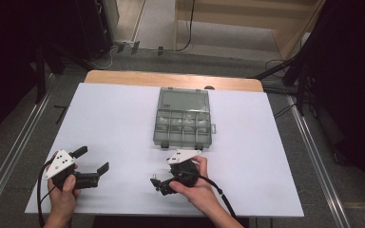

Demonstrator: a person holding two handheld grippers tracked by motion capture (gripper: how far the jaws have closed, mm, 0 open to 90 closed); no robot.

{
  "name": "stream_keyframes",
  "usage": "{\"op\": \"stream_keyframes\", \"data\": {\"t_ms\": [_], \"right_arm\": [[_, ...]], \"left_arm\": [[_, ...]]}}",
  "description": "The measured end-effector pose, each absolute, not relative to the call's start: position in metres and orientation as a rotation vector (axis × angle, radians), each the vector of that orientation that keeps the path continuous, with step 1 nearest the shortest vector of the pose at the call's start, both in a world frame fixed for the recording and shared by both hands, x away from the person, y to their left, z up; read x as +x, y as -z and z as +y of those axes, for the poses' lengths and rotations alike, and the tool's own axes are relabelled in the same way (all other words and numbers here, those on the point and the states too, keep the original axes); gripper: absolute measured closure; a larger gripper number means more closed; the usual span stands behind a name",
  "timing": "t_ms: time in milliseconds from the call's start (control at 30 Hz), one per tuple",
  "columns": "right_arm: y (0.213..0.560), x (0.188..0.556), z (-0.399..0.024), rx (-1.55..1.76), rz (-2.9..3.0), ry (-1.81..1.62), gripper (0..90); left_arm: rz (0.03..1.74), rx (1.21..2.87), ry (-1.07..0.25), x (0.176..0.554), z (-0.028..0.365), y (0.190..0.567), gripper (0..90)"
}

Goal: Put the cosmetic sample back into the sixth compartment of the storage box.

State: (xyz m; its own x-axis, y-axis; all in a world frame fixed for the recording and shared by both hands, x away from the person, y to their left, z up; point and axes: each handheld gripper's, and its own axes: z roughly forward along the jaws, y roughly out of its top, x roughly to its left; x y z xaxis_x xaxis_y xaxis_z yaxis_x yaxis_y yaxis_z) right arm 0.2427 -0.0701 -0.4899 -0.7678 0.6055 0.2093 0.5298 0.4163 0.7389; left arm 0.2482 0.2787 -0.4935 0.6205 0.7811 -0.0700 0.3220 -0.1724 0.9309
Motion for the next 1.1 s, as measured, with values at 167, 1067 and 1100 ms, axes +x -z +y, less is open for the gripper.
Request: {"op": "stream_keyframes", "data": {"t_ms": [167, 1067, 1100], "right_arm": [[0.491, 0.242, -0.067, 1.025, 2.591, -1.279, 12.7], [0.504, 0.235, -0.052, 0.979, 2.651, -1.112, 50.2], [0.504, 0.235, -0.053, 0.975, 2.656, -1.115, 50.8]], "left_arm": [[0.905, 1.760, -0.525, 0.249, 0.279, 0.494, 0.0], [0.902, 1.769, -0.526, 0.250, 0.278, 0.494, 0.0], [0.902, 1.771, -0.526, 0.250, 0.278, 0.494, 0.0]]}}
